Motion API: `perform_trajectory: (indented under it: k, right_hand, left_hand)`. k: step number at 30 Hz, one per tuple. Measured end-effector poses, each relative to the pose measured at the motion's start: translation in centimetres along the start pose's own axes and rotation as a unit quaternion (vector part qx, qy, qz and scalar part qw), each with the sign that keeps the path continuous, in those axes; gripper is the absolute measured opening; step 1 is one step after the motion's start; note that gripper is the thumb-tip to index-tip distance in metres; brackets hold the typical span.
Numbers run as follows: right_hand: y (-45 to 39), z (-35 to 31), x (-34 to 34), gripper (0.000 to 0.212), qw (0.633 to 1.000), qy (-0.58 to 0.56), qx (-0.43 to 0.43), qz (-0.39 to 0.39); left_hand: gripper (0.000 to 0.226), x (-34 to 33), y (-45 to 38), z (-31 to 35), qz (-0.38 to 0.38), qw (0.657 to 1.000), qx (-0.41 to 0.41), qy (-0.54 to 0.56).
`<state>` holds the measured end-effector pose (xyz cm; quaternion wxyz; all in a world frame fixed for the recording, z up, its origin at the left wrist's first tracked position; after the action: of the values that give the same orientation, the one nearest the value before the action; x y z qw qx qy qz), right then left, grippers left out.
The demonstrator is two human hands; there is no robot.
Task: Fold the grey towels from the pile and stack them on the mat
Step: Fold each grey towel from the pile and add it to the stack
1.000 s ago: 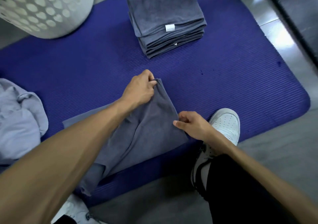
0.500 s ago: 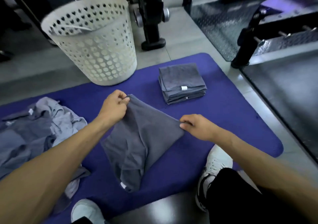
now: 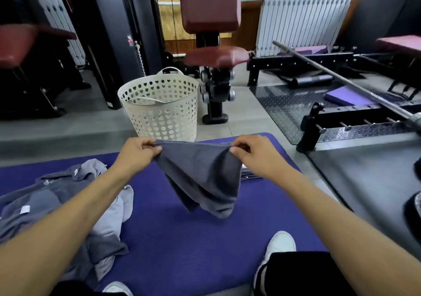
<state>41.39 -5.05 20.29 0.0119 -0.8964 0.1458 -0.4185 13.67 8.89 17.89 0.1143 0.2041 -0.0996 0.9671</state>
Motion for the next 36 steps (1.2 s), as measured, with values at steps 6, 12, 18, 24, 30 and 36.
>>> perform_trajectory:
  k: [6,12,18,24,30,36]
  right_hand:
    - [0.9,0.9,0.1,0.012,0.989,0.132,-0.023,0.061]
    - [3.0,-2.3,-1.7,0.014,0.992,0.092,0.081,0.025]
    - [1.5,0.2,-0.5,0.009,0.992,0.089,0.006,0.092]
    - [2.4,0.3,-0.7,0.01,0.994,0.104,0.015,0.043]
    - [3.3,1.0,-0.4,0.008,0.995,0.078,0.055,0.042]
    - [4.3,0.9,0.2,0.009,0.999,0.021,0.008,0.049]
  left_hand:
    - [0.01,-0.7,3.6,1.6,-0.023,0.996,0.031,0.075]
    - [0.024,1.7,3.4,1.4,0.105,0.99,0.043,0.085]
    - [0.021,0.5,4.2,3.3,0.046,0.987,0.007,0.153]
    - [0.015,0.3,4.1,1.7,0.051,0.996,0.025,0.071]
    - [0.018,0.6,4.6,1.1,-0.01,0.999,0.033,0.002]
    - [0.018,1.3,6.1,1.0,-0.092,0.995,0.036,-0.005]
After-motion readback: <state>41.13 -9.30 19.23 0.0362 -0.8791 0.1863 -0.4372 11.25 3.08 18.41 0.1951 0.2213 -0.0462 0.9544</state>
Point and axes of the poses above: each hand's wrist, its own y-axis away from the middle knuckle, its own x-axis out of the back of the hand, z = x × y, the point moved 1 cm from there along -y, towards the middle knuckle, and after that the axes turned 10 degrees about -x, right-handed, at the moved point
